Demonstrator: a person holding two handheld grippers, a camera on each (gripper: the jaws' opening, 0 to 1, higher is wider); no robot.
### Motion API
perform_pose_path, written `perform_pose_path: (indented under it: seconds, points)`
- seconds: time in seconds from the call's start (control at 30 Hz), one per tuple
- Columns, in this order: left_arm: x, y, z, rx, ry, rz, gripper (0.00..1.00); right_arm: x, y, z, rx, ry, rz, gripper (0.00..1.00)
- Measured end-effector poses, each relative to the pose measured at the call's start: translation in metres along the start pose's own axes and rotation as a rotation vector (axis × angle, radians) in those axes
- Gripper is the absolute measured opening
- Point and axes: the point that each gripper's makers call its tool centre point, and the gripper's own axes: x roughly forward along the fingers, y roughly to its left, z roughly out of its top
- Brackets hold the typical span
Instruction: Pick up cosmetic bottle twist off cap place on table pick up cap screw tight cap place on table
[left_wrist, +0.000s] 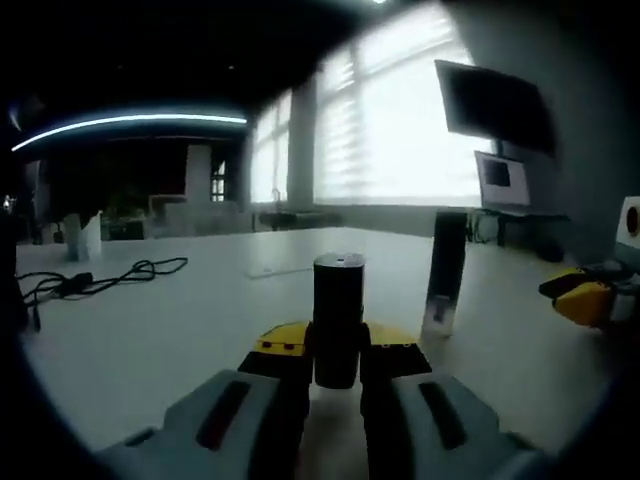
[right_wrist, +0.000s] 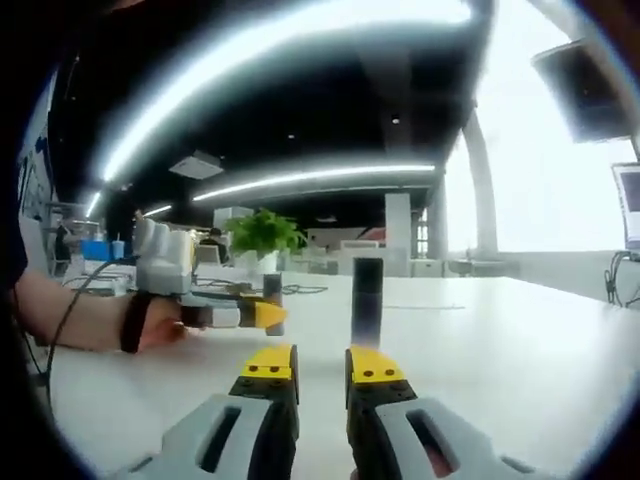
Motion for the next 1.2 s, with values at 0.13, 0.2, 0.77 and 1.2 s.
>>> perform_pose_path:
  seconds: [0.13, 0.2, 0.77, 1.2]
  points:
    - [0.001, -0.001, -0.006, 0.056, 0.018, 0.015, 0.08, 0.000, 0.000, -0.001, -0.002, 0.002, -0.001, 0.12]
    - [0.001, 0.000, -0.006, 0.054, 0.020, 0.012, 0.08, 0.001, 0.000, -0.001, -0.002, 0.002, -0.002, 0.12]
    - [0.001, -0.002, -0.012, 0.056, 0.040, 0.006, 0.08, 0.000, -0.001, 0.001, -0.011, -0.006, -0.014, 0.12]
    - [-0.002, 0.001, -0.010, 0.032, 0.030, 0.010, 0.10, -0.001, -0.002, 0.004, -0.011, -0.021, -0.019, 0.14]
